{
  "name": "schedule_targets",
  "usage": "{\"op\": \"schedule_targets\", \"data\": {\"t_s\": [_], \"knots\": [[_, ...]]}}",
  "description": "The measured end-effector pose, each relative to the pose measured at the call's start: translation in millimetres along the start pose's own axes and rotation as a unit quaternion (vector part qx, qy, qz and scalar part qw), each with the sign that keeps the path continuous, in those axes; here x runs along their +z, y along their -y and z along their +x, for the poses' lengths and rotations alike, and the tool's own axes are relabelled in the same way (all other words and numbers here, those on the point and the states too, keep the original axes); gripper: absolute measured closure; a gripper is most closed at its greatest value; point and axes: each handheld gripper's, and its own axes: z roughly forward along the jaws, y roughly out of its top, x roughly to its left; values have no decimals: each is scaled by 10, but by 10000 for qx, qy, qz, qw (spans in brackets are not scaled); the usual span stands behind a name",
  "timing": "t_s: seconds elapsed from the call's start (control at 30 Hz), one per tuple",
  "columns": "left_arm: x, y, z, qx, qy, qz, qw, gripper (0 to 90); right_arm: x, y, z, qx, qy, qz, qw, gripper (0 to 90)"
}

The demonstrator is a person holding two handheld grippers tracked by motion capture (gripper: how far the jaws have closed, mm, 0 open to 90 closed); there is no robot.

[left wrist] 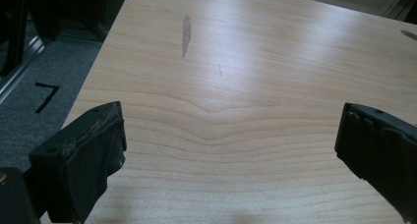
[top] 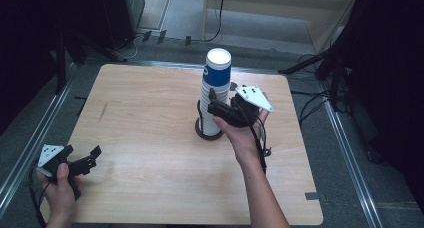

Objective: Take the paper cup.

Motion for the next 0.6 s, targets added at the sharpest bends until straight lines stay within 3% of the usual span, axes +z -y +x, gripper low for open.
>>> {"op": "schedule_targets", "data": {"t_s": [0.6], "knots": [[8, -3, -2, 8, 15, 48, 10000, 0, 167, -141, 125, -83, -49, -164, 9998, 74]]}}
